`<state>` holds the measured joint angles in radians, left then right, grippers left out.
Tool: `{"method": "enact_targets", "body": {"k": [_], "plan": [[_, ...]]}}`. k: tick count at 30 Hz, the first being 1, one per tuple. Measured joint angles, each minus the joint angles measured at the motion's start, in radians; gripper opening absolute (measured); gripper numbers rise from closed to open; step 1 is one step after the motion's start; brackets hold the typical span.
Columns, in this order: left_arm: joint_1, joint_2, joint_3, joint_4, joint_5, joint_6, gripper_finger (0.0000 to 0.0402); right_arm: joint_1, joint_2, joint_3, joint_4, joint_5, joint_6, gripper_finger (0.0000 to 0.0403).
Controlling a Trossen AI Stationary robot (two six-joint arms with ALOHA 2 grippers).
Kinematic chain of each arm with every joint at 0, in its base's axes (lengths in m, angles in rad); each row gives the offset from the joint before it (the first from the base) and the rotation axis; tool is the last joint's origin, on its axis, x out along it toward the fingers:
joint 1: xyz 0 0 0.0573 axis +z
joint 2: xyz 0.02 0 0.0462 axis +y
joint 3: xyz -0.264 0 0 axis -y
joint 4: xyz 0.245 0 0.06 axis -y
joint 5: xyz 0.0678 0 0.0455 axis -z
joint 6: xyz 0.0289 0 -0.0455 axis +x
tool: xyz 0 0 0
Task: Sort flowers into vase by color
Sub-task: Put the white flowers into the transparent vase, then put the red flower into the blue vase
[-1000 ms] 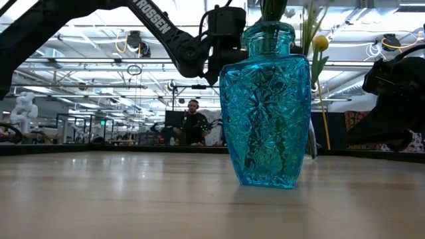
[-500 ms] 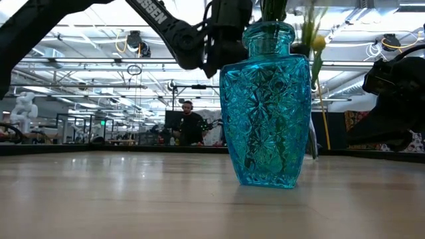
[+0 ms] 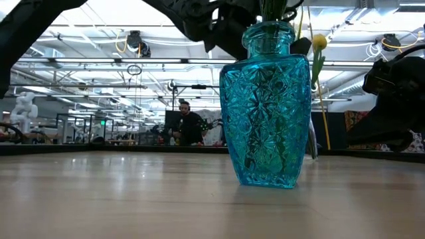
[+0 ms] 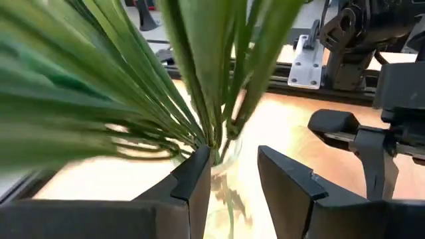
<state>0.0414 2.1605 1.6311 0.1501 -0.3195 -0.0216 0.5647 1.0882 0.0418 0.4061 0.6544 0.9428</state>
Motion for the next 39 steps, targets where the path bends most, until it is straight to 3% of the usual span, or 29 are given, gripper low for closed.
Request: {"method": "enact_targets", "body": {"k": [12, 16, 19, 23, 33, 39], "plan": [[0.000, 0.000, 0.097, -0.121, -0.002, 0.003, 0.0132, 0.000, 0.000, 0.000, 0.000, 0.000, 0.007, 0.0116], [-0.003, 0.000, 0.097, -0.178, -0.077, -0.028, 0.0132, 0.000, 0.000, 0.000, 0.000, 0.000, 0.005, 0.0116], [-0.003, 0.000, 0.097, -0.194, -0.022, -0.018, 0.0132, 0.000, 0.000, 0.000, -0.001, 0.000, 0.006, 0.0116], [-0.004, 0.000, 0.096, -0.206, -0.141, -0.060, 0.0132, 0.000, 0.000, 0.000, -0.001, 0.000, 0.006, 0.0116], [-0.016, 0.000, 0.096, -0.210, 0.029, -0.093, 0.0132, 0.000, 0.000, 0.000, -0.001, -0.001, 0.006, 0.0116], [-0.023, -0.013, 0.096, -0.315, 0.026, -0.083, 0.0132, 0.000, 0.000, 0.000, -0.001, -0.002, 0.019, 0.0116]]}}
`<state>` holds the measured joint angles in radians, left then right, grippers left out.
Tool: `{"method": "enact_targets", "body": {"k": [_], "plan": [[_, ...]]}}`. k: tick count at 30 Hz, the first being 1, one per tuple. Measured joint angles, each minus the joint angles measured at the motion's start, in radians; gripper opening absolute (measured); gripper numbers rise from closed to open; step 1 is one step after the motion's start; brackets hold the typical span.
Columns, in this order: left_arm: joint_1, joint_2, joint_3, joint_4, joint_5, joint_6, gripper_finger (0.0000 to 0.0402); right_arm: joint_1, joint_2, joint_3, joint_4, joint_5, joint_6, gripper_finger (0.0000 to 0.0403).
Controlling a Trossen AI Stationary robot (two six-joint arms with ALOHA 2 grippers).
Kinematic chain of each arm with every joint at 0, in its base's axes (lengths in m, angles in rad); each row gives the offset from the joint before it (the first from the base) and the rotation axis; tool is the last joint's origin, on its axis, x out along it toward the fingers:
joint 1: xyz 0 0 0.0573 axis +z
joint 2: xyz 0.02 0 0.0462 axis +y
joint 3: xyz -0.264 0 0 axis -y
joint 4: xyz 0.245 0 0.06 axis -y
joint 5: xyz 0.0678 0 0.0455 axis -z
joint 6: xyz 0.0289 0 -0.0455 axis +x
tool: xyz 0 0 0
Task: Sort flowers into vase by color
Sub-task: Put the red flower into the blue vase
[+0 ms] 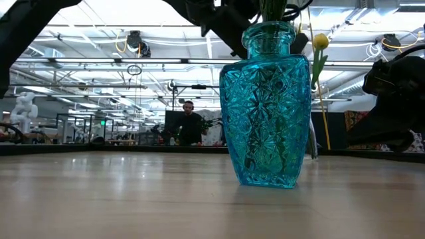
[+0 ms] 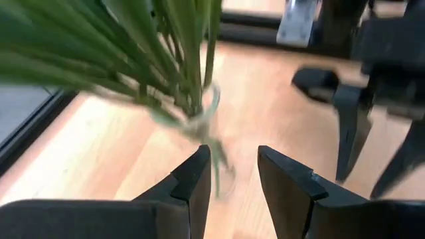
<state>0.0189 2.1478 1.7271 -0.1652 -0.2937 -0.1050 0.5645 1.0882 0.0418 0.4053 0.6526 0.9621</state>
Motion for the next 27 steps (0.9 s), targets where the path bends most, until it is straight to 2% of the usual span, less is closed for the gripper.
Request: {"method": "enact_targets", "body": {"k": [9, 19, 27], "plan": [[-0.006, -0.072, 0.000, -0.236, -0.011, -0.002, 0.0132, 0.000, 0.000, 0.000, 0.000, -0.002, 0.022, 0.0116], [-0.043, -0.101, -0.001, -0.433, -0.152, -0.112, 0.0132, 0.000, 0.000, 0.000, -0.002, -0.002, 0.025, 0.0116], [-0.052, -0.135, -0.043, -0.565, -0.249, -0.285, 0.0132, 0.000, 0.000, 0.000, -0.021, -0.003, 0.023, 0.0116]]}}
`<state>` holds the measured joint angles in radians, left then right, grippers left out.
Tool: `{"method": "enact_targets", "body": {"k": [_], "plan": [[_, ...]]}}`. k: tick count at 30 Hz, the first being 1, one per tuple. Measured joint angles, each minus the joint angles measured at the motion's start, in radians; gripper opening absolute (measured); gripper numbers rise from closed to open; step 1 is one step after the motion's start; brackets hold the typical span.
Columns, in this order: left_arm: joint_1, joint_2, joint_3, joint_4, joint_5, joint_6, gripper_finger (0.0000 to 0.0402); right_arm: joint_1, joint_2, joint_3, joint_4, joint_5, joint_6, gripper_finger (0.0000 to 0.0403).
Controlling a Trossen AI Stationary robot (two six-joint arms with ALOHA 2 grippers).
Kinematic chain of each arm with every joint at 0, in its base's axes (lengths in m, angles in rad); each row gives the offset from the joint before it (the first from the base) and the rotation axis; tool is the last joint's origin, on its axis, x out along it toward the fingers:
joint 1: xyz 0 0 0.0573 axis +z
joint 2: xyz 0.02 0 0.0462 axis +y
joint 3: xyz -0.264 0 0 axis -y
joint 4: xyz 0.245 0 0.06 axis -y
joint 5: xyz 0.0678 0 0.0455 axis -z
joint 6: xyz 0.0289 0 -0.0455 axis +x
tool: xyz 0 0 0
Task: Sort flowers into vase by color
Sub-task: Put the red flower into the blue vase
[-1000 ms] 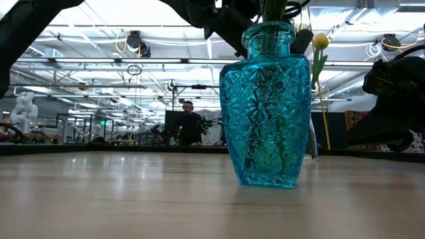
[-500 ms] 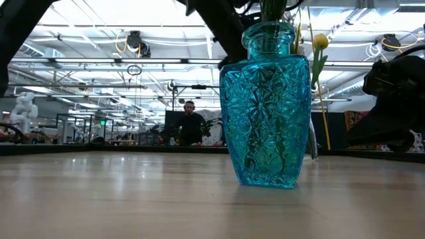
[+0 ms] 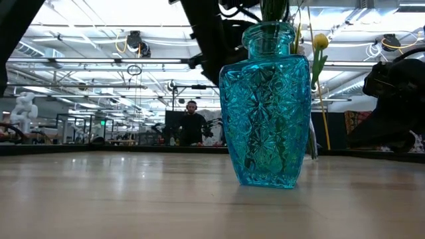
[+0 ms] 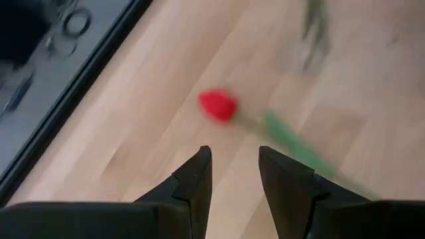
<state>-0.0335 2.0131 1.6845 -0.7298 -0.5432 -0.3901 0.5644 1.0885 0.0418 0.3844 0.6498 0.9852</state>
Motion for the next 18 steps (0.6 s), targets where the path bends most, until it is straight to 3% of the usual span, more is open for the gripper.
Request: {"method": "enact_targets", "body": {"k": [9, 18], "plan": [[0.020, -0.001, -0.092, -0.019, 0.009, -0.241, 0.0132, 0.000, 0.016, 0.000, -0.016, -0.001, 0.002, 0.0116], [0.095, 0.008, -0.169, 0.081, 0.255, -0.488, 0.0132, 0.000, 0.061, 0.000, -0.017, -0.002, 0.026, 0.0116]]}}
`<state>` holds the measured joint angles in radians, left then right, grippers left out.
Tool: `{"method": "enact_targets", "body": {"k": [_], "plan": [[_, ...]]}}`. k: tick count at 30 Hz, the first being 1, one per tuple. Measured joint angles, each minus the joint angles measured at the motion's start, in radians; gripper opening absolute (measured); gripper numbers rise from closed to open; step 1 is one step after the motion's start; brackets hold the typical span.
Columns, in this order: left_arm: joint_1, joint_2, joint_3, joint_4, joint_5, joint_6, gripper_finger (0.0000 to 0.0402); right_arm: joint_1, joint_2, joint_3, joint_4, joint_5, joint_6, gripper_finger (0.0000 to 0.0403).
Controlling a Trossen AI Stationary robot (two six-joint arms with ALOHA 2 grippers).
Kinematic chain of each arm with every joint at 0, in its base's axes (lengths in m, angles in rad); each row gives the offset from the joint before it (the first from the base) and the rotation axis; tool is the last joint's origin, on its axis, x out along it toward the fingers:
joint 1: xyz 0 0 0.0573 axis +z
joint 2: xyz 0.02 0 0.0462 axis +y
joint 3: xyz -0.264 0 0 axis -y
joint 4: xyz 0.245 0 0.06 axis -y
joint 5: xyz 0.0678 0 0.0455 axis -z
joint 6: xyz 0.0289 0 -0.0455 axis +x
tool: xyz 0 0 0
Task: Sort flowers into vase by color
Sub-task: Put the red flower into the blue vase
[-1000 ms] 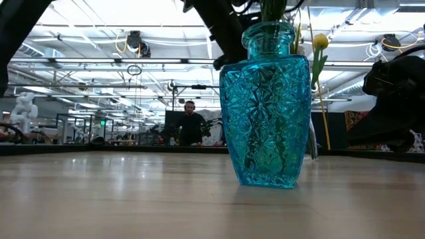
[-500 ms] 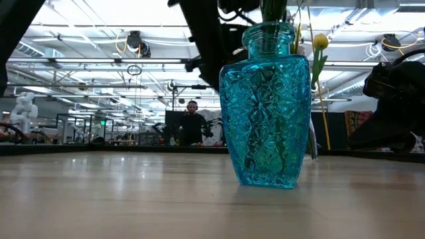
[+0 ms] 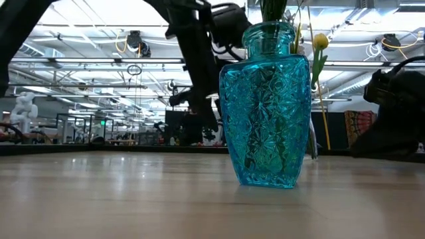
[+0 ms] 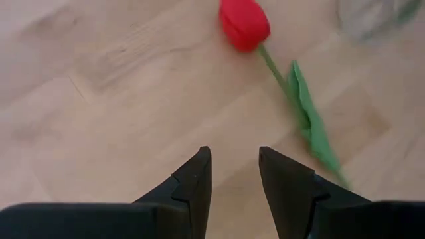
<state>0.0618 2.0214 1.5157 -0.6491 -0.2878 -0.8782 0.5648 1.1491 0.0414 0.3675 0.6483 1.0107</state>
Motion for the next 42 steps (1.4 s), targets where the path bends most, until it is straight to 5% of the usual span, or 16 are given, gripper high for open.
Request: {"method": "enact_targets", "body": {"k": [10, 21, 42], "plan": [[0.035, 0.110, 0.010, 0.198, 0.192, -0.036, 0.0132, 0.000, 0.047, 0.000, 0.004, 0.001, 0.050, 0.0116], [0.033, 0.138, 0.109, 0.168, 0.179, -0.032, 0.0132, 0.000, 0.061, 0.000, 0.012, 0.004, 0.055, 0.0116], [0.001, 0.240, 0.116, 0.204, 0.155, -0.056, 0.0132, 0.000, 0.060, 0.000, 0.025, 0.005, 0.055, 0.0116]]}}
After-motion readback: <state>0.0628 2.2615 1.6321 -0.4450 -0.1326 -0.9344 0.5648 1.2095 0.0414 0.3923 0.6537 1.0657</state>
